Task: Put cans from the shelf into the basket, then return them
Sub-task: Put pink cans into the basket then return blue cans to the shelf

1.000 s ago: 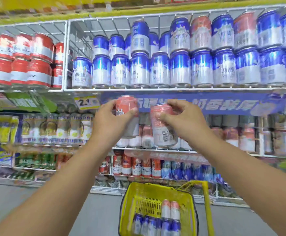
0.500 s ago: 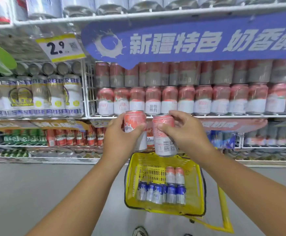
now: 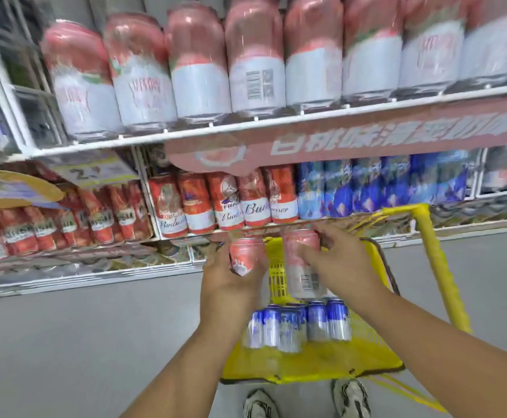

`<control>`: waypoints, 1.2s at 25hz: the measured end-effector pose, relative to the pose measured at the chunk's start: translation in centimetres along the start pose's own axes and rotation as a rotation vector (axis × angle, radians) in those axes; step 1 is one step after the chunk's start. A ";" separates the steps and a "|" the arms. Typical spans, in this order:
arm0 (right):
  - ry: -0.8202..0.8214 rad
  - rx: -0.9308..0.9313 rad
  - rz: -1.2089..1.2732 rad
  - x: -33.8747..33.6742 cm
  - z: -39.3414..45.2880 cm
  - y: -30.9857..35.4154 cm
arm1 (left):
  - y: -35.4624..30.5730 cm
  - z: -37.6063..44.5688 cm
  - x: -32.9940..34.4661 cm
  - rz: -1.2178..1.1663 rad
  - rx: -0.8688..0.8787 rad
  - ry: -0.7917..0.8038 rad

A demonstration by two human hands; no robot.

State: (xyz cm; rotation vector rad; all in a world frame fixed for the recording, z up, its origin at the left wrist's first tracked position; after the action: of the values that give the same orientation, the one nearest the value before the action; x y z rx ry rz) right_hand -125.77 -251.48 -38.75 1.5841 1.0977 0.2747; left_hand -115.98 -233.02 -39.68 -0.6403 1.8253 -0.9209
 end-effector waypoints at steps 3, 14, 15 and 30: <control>-0.032 0.071 -0.049 2.3 3.3 -7.9 | 5.3 1.5 4.4 -0.003 -0.034 -0.010; -0.041 0.098 -0.159 10.4 11.3 -24.9 | 20.3 8.3 16.1 0.098 -0.138 0.001; -0.054 0.093 -0.195 11.0 11.6 -25.8 | 21.1 8.6 17.1 0.102 -0.141 0.015; -0.013 0.132 -0.593 14.8 13.7 -28.5 | 26.0 10.5 21.1 0.469 -0.214 0.042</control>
State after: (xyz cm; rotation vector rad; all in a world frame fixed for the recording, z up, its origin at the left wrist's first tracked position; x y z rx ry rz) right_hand -122.57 -251.01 -73.50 1.2960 1.5406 -0.2087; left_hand -115.63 -237.17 -74.53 -0.2968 2.0100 -0.4346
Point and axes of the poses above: each hand's wrist, its own z-axis towards the middle knuckle, its own x-axis out of the palm, y = z × x, the point moved 6 cm from there along z, towards the middle knuckle, and after that the axes turned 1 degree about z, right-handed, at the moved point
